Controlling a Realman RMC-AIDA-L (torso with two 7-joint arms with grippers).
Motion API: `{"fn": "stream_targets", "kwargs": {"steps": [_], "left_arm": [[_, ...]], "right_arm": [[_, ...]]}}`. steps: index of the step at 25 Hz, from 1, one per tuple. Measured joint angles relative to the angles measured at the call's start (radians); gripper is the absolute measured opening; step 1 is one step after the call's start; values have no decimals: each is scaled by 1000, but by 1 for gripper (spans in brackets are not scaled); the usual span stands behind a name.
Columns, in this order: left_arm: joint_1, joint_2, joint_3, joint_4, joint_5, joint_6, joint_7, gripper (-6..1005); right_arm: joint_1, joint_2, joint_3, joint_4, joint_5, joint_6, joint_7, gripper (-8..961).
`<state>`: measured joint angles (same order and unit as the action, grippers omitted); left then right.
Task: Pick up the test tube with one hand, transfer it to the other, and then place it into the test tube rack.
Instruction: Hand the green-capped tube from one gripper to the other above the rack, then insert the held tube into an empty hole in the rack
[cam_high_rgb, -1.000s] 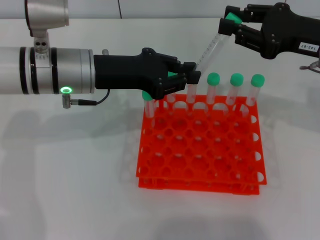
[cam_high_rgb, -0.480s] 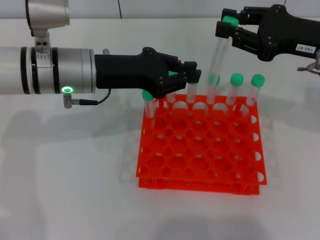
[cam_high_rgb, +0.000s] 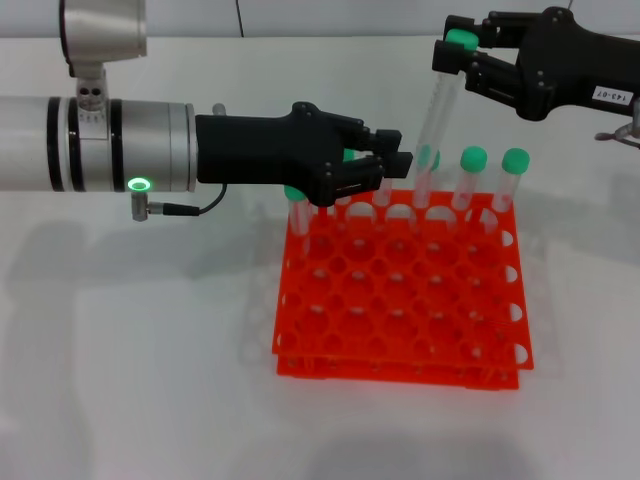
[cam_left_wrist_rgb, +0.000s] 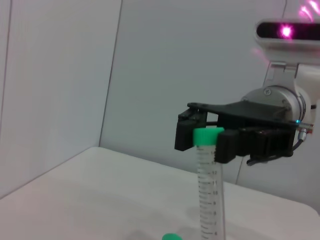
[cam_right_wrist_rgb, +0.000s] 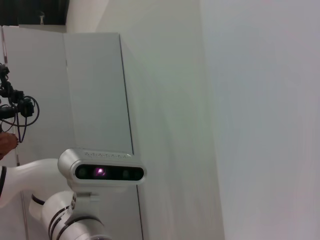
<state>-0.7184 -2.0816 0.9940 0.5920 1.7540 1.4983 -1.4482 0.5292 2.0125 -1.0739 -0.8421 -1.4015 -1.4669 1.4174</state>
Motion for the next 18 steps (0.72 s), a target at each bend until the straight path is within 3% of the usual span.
{"fn": "stream_targets", "kwargs": {"steps": [8, 13, 16, 18], "left_arm": [[13, 5, -14, 5, -47, 48, -22, 270], [21, 7, -22, 11, -53, 53, -58, 486], [26, 8, -22, 28, -51, 54, -84, 700], [46, 9, -20, 68, -43, 55, -113, 777]], "right_arm": [[-3, 0, 0, -4, 3, -1, 0, 278], [-7, 0, 2, -6, 4, -3, 0, 276], [-9, 0, 6, -6, 4, -5, 0, 275], [-10, 0, 6, -4, 4, -7, 1, 274]]}}
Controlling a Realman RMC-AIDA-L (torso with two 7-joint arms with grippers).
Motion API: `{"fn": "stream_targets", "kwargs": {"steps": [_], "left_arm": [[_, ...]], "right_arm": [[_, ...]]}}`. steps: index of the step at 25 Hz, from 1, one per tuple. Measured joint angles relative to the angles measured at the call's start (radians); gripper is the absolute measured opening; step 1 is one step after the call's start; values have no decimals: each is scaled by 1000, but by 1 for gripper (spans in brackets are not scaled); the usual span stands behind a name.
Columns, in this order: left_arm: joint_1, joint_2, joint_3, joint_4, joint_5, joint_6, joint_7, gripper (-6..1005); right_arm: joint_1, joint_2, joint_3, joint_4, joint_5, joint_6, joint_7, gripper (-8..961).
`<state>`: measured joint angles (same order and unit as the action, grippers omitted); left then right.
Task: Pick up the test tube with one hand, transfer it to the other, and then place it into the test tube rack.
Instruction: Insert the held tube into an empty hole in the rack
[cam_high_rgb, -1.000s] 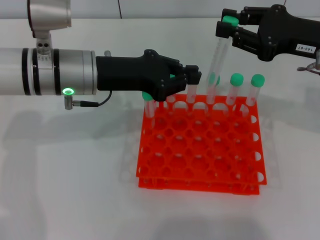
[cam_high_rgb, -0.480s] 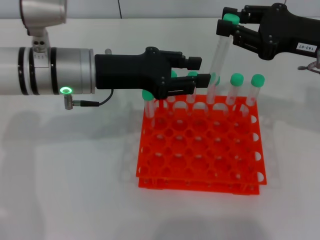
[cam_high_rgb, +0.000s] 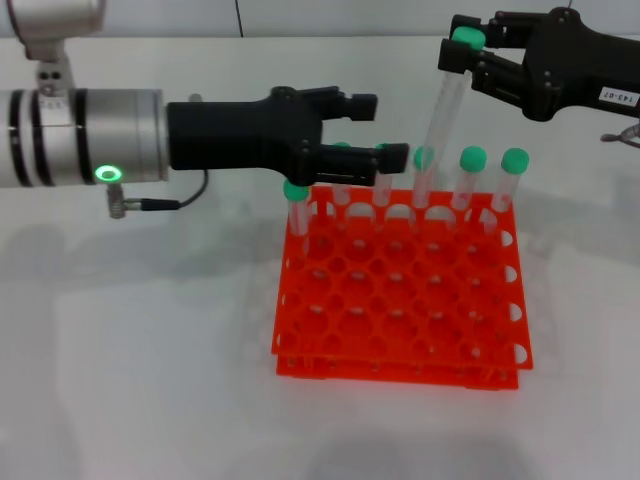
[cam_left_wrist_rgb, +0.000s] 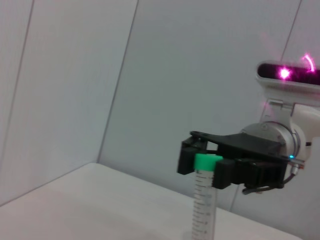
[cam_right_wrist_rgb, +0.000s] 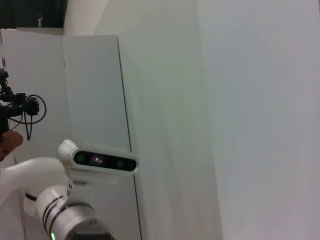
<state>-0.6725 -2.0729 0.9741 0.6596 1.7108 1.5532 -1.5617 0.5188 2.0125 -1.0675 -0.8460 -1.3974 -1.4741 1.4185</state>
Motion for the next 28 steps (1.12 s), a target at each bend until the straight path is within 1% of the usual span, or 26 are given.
{"fn": "stream_targets", "kwargs": {"steps": [3, 7, 9, 13, 15, 18, 21, 24, 25, 28], "left_arm": [[50, 0, 1, 96, 7, -1, -57, 893], [122, 4, 0, 240, 9, 18, -161, 892], [164, 10, -1, 320, 9, 38, -214, 891], [242, 30, -3, 473, 12, 74, -317, 890], [264, 42, -3, 526, 23, 93, -361, 890], [297, 70, -5, 623, 73, 132, -453, 889], [316, 86, -31, 691, 132, 200, -500, 888], [320, 86, -87, 717, 201, 273, -503, 887], [321, 86, -101, 720, 217, 286, -502, 887], [336, 86, -129, 723, 276, 314, -487, 886]], "right_arm": [[-1, 0, 1, 2, 0, -1, 0, 274], [-8, 0, 2, 2, 0, -2, 0, 275], [-11, 0, 2, 2, 0, -4, -1, 275], [-17, 2, -3, 2, 0, -5, -1, 274], [-25, 3, -6, -1, 0, -5, -1, 274], [-34, 4, -6, -1, 1, -8, -1, 275], [-39, 5, -13, 4, 12, -13, -1, 275], [-46, 7, -36, 5, 29, -13, -2, 274], [-46, 7, -36, 5, 29, -13, -2, 273], [-54, 7, -79, 13, 76, -13, -18, 271]]}}
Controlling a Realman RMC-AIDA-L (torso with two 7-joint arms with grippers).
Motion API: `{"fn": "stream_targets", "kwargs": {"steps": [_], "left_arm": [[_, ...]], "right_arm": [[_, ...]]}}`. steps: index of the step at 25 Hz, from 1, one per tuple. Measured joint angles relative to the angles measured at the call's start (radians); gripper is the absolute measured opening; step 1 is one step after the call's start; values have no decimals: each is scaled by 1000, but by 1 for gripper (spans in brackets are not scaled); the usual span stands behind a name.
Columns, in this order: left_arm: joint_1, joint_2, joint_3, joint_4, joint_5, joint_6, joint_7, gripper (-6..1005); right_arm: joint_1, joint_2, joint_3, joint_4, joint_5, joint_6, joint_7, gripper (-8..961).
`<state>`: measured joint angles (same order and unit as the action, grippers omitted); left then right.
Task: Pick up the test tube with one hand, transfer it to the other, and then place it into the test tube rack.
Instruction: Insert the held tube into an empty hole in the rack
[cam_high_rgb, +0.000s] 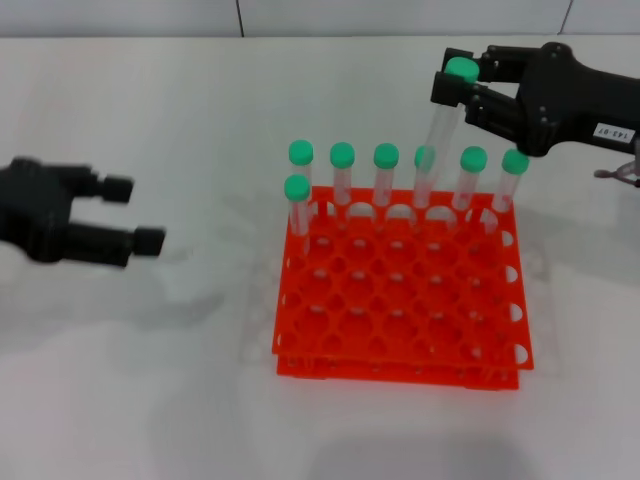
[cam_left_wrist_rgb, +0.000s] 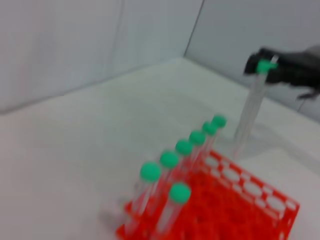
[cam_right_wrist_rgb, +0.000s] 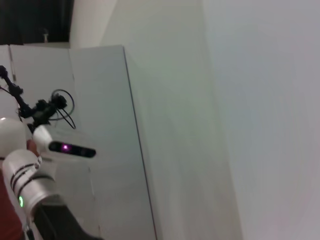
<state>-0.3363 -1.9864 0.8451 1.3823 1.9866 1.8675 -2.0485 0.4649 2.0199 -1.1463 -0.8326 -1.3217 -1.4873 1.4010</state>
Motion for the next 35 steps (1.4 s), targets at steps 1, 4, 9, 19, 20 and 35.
{"fn": "stream_targets", "kwargs": {"steps": [1, 4, 9, 19, 20, 35], "left_arm": [[7, 1, -2, 1, 15, 6, 10, 886], [19, 2, -3, 1, 63, 14, 38, 885], [21, 0, -3, -11, 121, 15, 98, 884], [11, -10, 8, -39, 190, 18, 146, 883], [10, -13, 8, -43, 200, 16, 150, 883], [3, -65, 8, -119, 217, -32, 296, 884]], "right_arm": [[-2, 0, -16, 4, 16, 2, -5, 271], [-5, 1, -46, 6, 41, 15, -11, 268], [-1, 3, -93, 12, 58, 66, -12, 266], [27, 4, -193, 20, 93, 166, -41, 267], [29, 4, -207, 20, 103, 173, -48, 267], [34, 6, -347, 44, 224, 273, -135, 266]]}}
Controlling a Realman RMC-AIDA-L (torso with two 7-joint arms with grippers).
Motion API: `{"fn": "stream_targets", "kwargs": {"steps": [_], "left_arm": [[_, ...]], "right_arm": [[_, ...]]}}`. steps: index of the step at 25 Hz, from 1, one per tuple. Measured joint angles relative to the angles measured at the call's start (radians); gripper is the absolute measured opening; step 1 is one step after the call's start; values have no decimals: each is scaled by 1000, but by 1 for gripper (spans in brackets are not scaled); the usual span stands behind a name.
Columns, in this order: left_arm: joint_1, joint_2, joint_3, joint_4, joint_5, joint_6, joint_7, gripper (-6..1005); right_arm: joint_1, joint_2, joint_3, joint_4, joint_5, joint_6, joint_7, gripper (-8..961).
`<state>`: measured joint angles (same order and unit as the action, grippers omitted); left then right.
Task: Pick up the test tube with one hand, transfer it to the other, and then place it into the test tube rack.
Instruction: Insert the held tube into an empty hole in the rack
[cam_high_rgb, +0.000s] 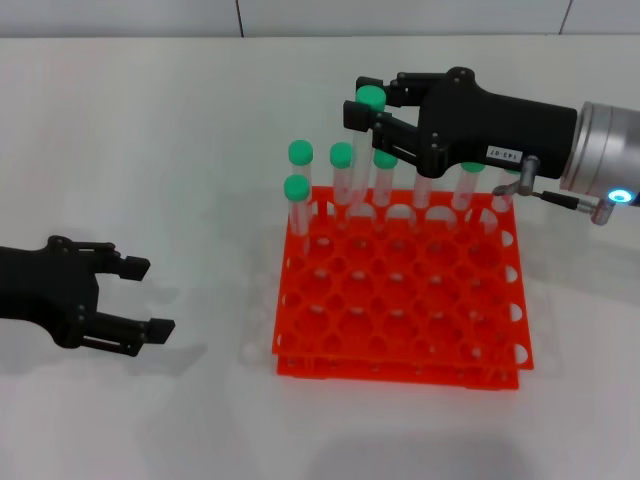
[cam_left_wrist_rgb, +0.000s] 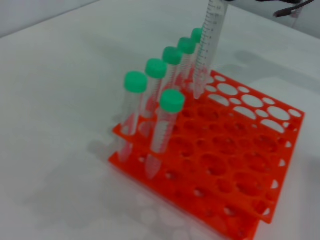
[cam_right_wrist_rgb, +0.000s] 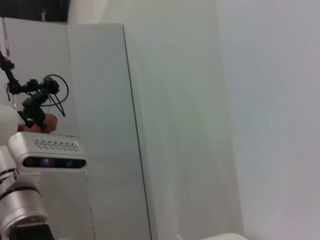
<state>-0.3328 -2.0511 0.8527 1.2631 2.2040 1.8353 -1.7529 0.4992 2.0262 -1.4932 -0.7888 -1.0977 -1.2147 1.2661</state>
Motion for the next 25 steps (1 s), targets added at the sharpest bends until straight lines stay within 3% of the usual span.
{"fn": "stream_targets", "kwargs": {"steps": [10, 25], "left_arm": [[-1, 0, -10, -78, 7, -88, 73, 884], [-18, -3, -8, -91, 0, -84, 85, 883]], "right_arm": [[11, 2, -22, 27, 16, 34, -14, 266], [36, 2, -115, 65, 81, 114, -53, 266]]}}
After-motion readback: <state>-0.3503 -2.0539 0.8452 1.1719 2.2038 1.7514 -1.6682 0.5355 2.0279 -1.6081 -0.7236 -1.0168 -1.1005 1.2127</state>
